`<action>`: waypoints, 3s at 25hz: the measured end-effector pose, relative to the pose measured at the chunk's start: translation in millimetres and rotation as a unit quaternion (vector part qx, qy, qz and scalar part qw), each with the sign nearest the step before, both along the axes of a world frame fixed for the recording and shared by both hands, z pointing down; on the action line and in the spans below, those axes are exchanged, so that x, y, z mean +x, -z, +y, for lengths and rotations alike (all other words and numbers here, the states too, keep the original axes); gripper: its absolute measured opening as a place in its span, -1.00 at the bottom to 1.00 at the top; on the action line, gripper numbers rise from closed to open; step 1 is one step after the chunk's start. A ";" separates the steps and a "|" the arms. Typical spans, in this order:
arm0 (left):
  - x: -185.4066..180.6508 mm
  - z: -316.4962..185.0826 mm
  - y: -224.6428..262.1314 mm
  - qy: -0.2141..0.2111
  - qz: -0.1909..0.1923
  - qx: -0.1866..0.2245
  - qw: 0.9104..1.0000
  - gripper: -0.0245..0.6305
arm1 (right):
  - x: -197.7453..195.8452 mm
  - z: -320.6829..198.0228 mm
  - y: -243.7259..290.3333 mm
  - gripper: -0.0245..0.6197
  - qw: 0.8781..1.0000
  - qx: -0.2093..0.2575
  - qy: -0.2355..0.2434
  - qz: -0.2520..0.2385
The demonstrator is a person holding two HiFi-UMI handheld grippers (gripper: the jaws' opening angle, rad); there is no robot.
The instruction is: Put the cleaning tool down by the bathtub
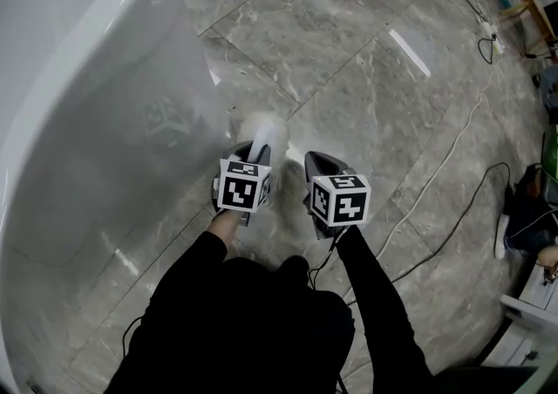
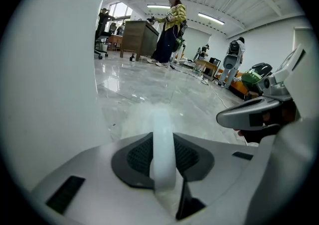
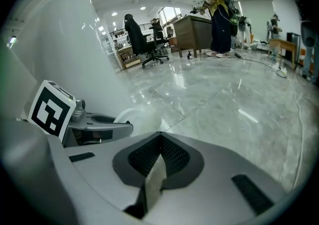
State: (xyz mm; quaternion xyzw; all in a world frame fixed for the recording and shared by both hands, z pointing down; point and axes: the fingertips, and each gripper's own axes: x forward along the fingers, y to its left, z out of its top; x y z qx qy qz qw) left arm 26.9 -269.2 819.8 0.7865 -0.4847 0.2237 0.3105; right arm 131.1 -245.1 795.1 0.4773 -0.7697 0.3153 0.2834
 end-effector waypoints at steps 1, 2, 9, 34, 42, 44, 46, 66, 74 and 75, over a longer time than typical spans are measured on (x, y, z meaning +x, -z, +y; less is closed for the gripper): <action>-0.2 -1.4 -2.9 0.001 -0.002 -0.001 1.000 -0.63 | -1.6 -1.0 -4.5 -0.92 1.000 -0.001 0.004 0.005; -0.7 -2.8 -6.0 0.002 -0.003 -0.002 1.000 -0.63 | -3.1 -1.8 -9.3 -0.92 1.000 -0.001 0.006 0.009; -1.9 -8.7 -25.8 0.014 -0.014 -0.008 1.000 -0.63 | -11.0 -5.3 -33.1 -0.92 0.999 -0.014 0.013 0.025; -1.1 -17.9 -55.3 0.030 -0.047 -0.030 0.998 -0.63 | -18.7 1.2 -48.2 -0.92 0.999 -0.030 0.022 0.028; 4.8 -17.7 -50.9 0.031 -0.031 -0.034 0.998 -0.63 | -8.5 0.9 -44.1 -0.92 0.999 -0.029 0.010 0.028; 7.2 -17.6 -47.0 0.029 -0.029 -0.032 0.999 -0.62 | -7.2 1.0 -42.0 -0.92 0.999 -0.029 0.007 0.026; 8.8 -18.1 -42.5 0.025 -0.030 -0.027 0.999 -0.62 | -6.5 1.0 -40.3 -0.92 0.999 -0.029 0.003 0.025; 0.2 13.5 47.6 -0.019 -0.008 0.062 0.998 -0.62 | -9.5 11.9 -4.3 -0.92 1.000 -0.012 0.003 0.015; -13.9 28.6 75.1 -0.010 0.012 0.081 0.997 -0.84 | -33.5 12.9 15.6 -0.92 1.000 0.009 0.029 0.007; -15.5 30.1 76.4 -0.010 0.014 0.082 0.996 -0.86 | -37.0 13.1 18.5 -0.92 0.999 0.012 0.033 0.005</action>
